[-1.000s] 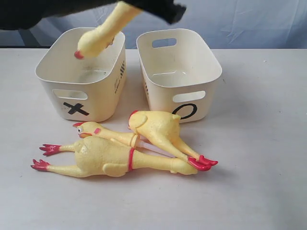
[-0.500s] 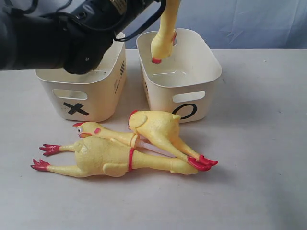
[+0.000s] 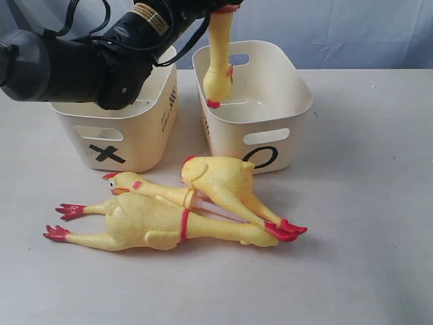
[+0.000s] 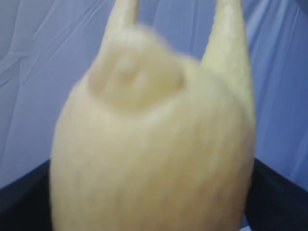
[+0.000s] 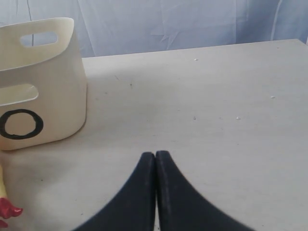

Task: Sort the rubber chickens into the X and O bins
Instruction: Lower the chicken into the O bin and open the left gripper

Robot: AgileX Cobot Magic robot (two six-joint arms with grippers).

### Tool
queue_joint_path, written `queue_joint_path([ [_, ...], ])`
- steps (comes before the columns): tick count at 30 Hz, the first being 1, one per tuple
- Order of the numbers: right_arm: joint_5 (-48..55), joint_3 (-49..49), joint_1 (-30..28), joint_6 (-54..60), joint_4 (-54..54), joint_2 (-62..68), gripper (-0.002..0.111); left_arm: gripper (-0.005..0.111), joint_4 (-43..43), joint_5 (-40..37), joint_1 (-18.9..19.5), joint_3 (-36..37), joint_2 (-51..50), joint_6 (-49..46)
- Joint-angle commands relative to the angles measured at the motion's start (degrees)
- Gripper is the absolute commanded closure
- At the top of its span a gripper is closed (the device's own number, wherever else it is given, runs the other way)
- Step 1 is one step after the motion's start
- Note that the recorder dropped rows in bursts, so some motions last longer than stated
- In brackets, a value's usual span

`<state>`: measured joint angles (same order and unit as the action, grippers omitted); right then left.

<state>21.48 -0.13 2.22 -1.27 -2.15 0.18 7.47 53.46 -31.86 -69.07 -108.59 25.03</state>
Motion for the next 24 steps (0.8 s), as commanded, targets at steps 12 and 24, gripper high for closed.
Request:
queue_joint_path([
  [12, -0.55, 0.13, 0.19, 0.13, 0.08, -0.18, 0.108, 0.021, 2.63, -12.83, 0.27, -0.61, 7.54, 1.41],
  [24, -0.65, 0.13, 0.19, 0.13, 0.08, -0.18, 0.108, 0.008, 7.38, -24.74, -0.23, -3.69, 7.47, 2.02],
])
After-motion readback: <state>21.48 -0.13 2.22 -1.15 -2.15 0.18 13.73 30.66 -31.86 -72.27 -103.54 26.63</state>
